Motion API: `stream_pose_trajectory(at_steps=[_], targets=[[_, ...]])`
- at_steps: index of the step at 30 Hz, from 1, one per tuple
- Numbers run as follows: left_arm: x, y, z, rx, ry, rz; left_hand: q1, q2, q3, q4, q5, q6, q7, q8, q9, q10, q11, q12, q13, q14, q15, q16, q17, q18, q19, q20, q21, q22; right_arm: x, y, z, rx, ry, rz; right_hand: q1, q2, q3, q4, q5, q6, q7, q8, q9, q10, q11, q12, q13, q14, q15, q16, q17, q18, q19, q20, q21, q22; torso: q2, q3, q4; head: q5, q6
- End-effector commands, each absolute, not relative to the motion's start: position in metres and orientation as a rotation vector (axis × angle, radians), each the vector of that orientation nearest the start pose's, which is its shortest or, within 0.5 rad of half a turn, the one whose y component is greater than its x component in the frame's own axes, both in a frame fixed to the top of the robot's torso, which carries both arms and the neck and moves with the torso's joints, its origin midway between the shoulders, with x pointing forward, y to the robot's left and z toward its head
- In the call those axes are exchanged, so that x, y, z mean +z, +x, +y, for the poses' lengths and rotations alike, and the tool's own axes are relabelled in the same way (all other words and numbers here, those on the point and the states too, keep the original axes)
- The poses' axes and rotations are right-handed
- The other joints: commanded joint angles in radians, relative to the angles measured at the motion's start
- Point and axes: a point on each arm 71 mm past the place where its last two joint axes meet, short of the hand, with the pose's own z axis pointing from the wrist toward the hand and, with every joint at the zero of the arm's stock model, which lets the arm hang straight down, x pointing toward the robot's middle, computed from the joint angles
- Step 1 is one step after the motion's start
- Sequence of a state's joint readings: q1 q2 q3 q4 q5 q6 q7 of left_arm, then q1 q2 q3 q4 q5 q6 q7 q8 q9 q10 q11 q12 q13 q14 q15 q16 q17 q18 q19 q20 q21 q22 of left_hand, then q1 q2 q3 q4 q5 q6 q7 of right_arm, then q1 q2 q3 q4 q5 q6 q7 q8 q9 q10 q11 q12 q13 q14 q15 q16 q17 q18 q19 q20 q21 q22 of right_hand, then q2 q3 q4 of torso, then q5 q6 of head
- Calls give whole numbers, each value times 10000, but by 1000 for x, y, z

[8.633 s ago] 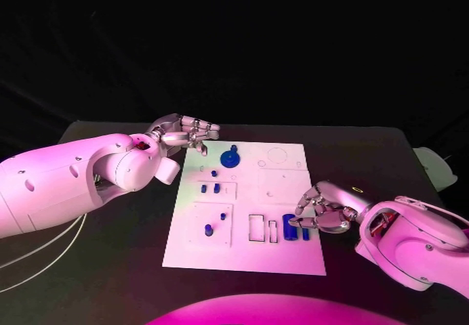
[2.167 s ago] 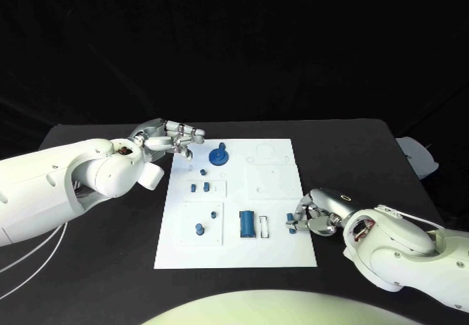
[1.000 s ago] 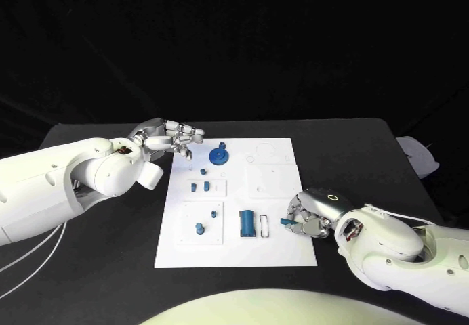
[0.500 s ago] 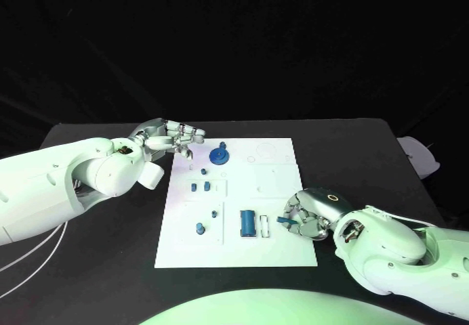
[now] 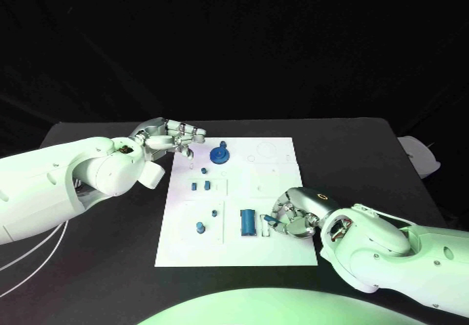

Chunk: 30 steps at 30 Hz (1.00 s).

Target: Assemble the parts on the task board

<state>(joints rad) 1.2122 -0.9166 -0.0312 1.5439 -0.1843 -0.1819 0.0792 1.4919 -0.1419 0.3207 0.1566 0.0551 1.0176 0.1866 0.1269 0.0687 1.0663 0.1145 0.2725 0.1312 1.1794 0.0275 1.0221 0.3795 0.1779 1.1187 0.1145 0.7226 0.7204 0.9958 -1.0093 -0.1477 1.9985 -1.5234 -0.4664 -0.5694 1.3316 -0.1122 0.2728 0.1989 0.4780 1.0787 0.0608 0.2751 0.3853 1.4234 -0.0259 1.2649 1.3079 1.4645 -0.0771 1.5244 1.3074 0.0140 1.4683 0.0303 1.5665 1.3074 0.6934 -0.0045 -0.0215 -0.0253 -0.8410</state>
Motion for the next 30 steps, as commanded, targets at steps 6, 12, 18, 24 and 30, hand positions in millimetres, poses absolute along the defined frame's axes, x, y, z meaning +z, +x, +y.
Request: stream_pose_trajectory(at_steps=[6,12,18,24,30], targets=[[-185,481,227,-13906,-10345,17863,-29,71,-16,-41,-20,-100,-6,41,-2,-97,-14,42,16,-59,27,-37,-16,64,83,13,-41,-22,-263,335,-168,5782,1564,20251,-635,5,60,322,-264,204,-106,69,402,104,20,127,362,905,-89,54,1902,-140,1025,-78,43,2634,-3,9,-9,33,-26],[-185,480,227,-13912,-10343,17900,-29,71,-16,-41,-20,-100,-6,41,-2,-97,-14,42,16,-59,27,-37,-16,64,83,13,-41,-22,-266,336,-165,5740,1418,20488,-950,-10,18,451,5,280,-133,111,447,192,-3,265,475,938,-108,139,2051,-140,1025,-95,43,2634,-5,7,-15,34,-32],[-185,480,227,-13898,-10332,17951,-27,72,-17,-44,-20,-103,-5,43,-2,-104,-14,49,17,-59,27,-37,-17,64,85,13,-45,-25,-269,337,-166,5609,1299,20658,-1002,-8,-2,468,31,298,-138,123,458,203,-5,284,492,937,-111,138,2048,-140,1025,-98,43,2634,-8,2,-11,6,-47],[-185,480,226,-13896,-10309,17999,-27,72,-17,-44,-20,-103,-5,43,-2,-104,-14,49,17,-59,27,-37,-17,64,85,13,-45,-25,-269,337,-164,5653,1276,20668,-1330,-58,-212,609,-71,356,-145,168,505,234,-9,331,540,938,-113,141,2054,-140,1025,-105,43,2634,-7,4,-4,-6,-43],[-185,480,227,-13882,-10309,18018,-31,75,-19,-42,-20,-106,-3,44,-2,-110,-12,56,18,-60,28,-37,-18,64,88,13,-47,-28,-268,337,-163,5723,1330,20585,-1702,-22,-540,811,-64,386,-147,193,543,261,-7,373,585,939,-114,147,2064,-140,1025,-106,43,2634,-7,4,-8,4,-38]])
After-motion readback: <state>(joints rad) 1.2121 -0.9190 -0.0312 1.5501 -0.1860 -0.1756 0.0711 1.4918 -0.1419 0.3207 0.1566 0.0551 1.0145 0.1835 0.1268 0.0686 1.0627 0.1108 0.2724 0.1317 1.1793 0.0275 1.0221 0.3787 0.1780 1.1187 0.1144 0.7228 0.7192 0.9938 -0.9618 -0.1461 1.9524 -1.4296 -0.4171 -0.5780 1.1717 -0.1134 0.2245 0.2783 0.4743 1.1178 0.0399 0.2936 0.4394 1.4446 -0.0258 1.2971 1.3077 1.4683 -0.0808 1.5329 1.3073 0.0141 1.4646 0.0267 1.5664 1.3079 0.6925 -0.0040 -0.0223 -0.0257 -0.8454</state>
